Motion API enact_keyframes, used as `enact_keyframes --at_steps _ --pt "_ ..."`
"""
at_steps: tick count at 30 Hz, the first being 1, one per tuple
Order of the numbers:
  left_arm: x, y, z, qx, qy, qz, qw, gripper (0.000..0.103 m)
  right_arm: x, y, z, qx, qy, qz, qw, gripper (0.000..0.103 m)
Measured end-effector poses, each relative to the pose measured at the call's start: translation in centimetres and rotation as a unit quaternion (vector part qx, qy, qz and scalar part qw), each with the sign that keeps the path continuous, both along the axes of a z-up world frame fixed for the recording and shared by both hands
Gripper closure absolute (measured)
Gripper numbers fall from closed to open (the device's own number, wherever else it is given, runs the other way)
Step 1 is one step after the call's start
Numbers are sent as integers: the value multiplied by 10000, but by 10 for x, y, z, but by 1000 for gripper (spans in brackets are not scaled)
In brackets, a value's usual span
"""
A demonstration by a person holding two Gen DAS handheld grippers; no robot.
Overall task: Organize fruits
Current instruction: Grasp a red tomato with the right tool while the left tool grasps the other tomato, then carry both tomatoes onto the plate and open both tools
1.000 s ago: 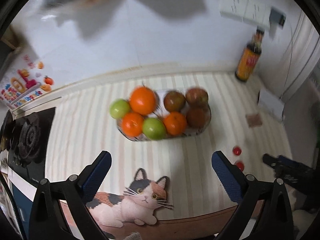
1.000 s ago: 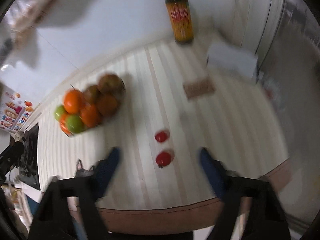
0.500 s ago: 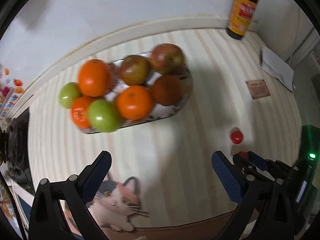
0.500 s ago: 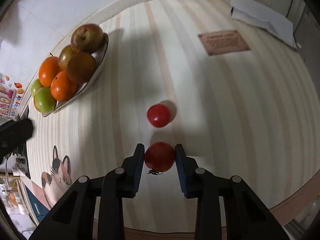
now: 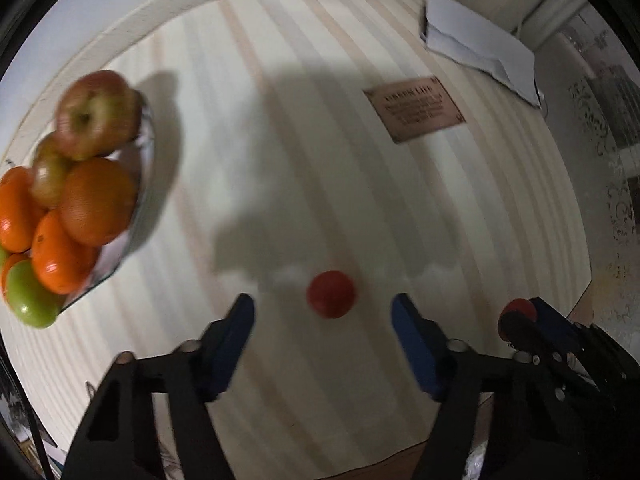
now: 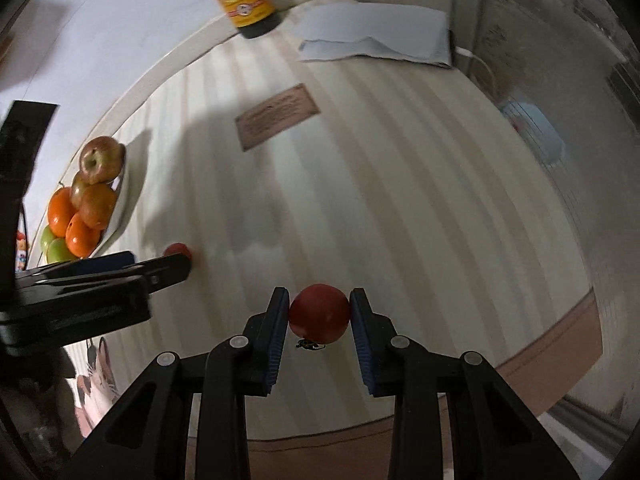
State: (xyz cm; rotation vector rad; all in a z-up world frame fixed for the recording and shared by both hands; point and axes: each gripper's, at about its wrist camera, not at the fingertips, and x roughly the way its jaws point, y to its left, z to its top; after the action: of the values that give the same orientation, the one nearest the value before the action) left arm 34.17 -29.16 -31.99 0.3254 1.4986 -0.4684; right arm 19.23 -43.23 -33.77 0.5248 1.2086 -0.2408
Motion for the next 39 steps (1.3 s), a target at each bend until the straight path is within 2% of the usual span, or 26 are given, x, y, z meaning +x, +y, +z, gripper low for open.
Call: enact_keyframes --at_steps 4,8,17,25,29,33,39 --pt "-1 -7 -9 -108 109 -89 9998 67 -1 -1 0 1 5 5 10000 69" --pt "-2 -9 -9 -149 -30 -56 9999 79 -4 1 2 -40 -5 53 10000 69" --pt "3 9 8 -432 -151 171 9988 79 3 11 13 -86 -126 203 9997 69" --pt "11 65 38 -749 -205 733 9943 79 16 31 25 22 -283 448 9986 69" --pt "14 105 59 -914 -301 1115 9891 79 29 50 32 122 -405 670 9969 69" --pt "28 157 87 -1124 -400 1645 9791 79 52 76 37 332 -524 959 9935 69" --pt "52 198 111 -1254 -521 2086 9685 79 104 121 47 873 -797 1329 9841 69"
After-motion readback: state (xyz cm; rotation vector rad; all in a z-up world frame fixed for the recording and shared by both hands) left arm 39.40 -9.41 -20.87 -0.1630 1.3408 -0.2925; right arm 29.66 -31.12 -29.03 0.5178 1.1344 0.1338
